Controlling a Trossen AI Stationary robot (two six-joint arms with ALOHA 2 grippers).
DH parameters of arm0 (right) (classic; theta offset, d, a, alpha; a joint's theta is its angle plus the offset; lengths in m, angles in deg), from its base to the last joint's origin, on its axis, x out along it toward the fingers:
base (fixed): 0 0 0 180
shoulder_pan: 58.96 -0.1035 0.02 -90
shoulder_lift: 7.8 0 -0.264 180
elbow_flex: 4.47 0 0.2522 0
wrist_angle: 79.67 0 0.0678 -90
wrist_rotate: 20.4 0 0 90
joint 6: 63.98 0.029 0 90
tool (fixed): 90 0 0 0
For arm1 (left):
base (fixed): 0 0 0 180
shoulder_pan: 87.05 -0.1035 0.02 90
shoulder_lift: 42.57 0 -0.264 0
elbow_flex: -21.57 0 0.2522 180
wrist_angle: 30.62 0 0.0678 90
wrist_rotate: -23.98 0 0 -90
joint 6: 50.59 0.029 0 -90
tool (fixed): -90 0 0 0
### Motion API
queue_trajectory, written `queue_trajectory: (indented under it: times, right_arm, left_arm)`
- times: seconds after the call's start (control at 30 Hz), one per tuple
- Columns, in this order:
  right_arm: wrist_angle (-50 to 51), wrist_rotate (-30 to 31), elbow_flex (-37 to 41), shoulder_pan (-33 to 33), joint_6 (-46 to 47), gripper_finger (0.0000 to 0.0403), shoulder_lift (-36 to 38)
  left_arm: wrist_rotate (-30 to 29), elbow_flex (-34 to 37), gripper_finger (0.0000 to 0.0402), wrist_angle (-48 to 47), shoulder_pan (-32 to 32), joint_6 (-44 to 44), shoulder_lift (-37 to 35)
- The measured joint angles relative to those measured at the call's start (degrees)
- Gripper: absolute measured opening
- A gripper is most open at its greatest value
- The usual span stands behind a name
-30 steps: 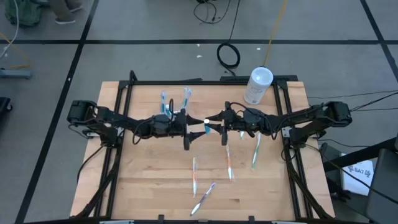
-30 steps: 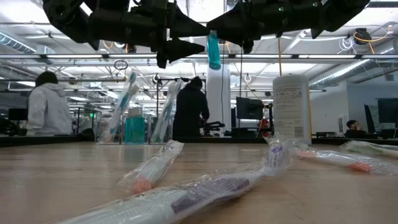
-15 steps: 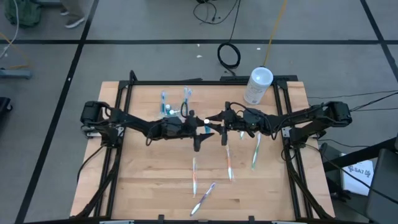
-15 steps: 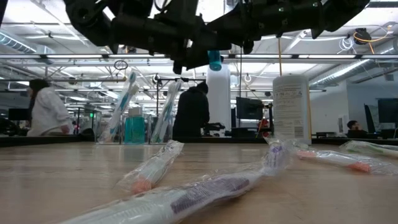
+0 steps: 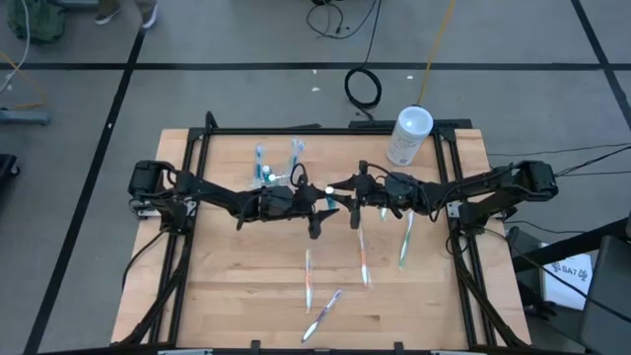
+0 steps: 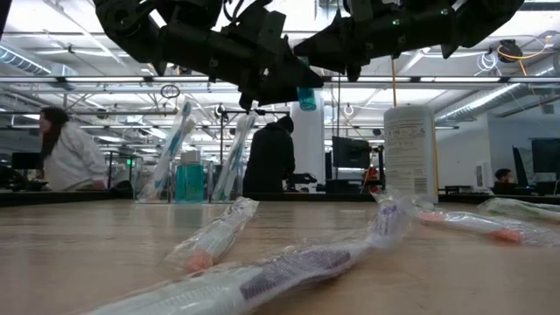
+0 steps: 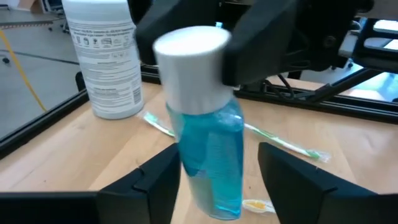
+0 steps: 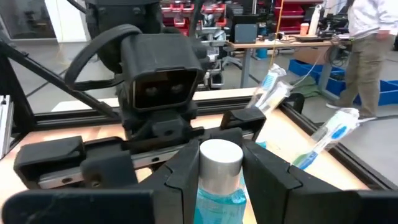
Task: Pick & Place toothbrushing station
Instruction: Put the blue mouthwash into the transparent organizer
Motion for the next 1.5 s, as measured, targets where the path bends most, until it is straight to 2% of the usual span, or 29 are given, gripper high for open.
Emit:
queue_trajectory:
  times: [0.27,0.4,0.93,1.1,1.43,1.5]
  right_arm:
    - [0.05,-0.06,0.0,0.08,-0.01,0.01,0.0]
    - [0.07,-0.05,0.0,0.08,-0.03,0.0103,0.0]
    - [3.62,-0.24,0.0,-0.45,0.88,0.0172,0.07]
    - [4.75,-0.37,0.0,-0.48,0.88,0.0202,0.3]
    - [7.2,-0.91,0.04,-0.75,1.32,0.0249,0.28]
    - [7.19,-2.58,0.04,-0.71,1.3,0.0254,0.28]
  left_arm:
    - [-0.23,0.0,0.0127,-0.66,-0.2,-0.76,-0.03]
    - [-0.25,0.0,0.0103,-0.73,-0.2,-0.81,-0.03]
    - [0.59,0.0,0.0121,-1.72,-0.11,-0.63,-0.03]
    - [3.82,0.0,0.0122,-1.75,-0.17,-0.43,-0.03]
    - [5.17,0.04,0.0122,-5.52,-0.15,1.16,-4.04]
    - [5.27,0.04,0.0122,-5.47,-0.08,1.21,-4.05]
